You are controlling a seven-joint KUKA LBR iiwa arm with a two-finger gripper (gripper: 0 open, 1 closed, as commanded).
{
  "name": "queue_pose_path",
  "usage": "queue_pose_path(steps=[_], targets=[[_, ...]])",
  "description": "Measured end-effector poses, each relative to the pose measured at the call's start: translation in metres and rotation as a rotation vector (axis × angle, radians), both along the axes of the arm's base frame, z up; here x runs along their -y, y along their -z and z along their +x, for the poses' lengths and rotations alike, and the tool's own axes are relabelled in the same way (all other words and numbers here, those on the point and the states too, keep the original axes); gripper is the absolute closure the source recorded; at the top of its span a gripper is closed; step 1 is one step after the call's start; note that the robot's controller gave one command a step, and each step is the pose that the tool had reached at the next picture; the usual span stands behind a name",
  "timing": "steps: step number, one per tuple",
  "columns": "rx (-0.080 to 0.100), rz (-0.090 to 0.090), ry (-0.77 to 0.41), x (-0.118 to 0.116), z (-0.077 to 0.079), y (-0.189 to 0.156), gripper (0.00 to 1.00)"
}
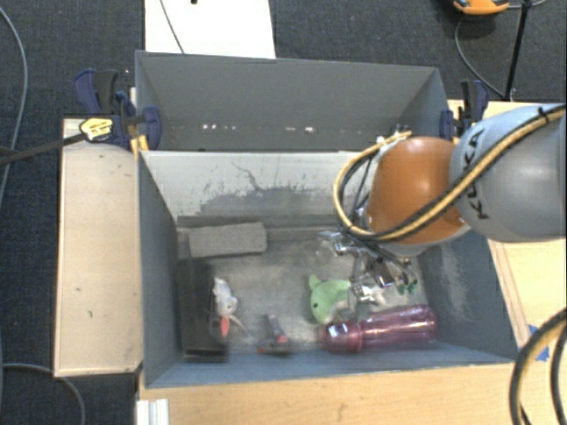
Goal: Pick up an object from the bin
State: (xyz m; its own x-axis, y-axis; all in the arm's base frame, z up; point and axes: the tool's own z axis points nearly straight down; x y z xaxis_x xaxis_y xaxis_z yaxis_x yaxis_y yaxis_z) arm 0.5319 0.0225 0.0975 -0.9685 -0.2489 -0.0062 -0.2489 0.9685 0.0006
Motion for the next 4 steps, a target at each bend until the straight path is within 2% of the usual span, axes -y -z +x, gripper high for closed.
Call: queue_pose_path(steps=[1,2,3,4], targets=[[0.006,0.001,-0.048,0.013,0.000,0.008,0.00],[0.005,0.001,0.022,0.015,0.005,0.021,0.00],[0.006,0.003,0.062,0.019,-0.004,0.027,1.00],[0.006,0.003,0.064,0.019,-0.004,0.027,1.00]])
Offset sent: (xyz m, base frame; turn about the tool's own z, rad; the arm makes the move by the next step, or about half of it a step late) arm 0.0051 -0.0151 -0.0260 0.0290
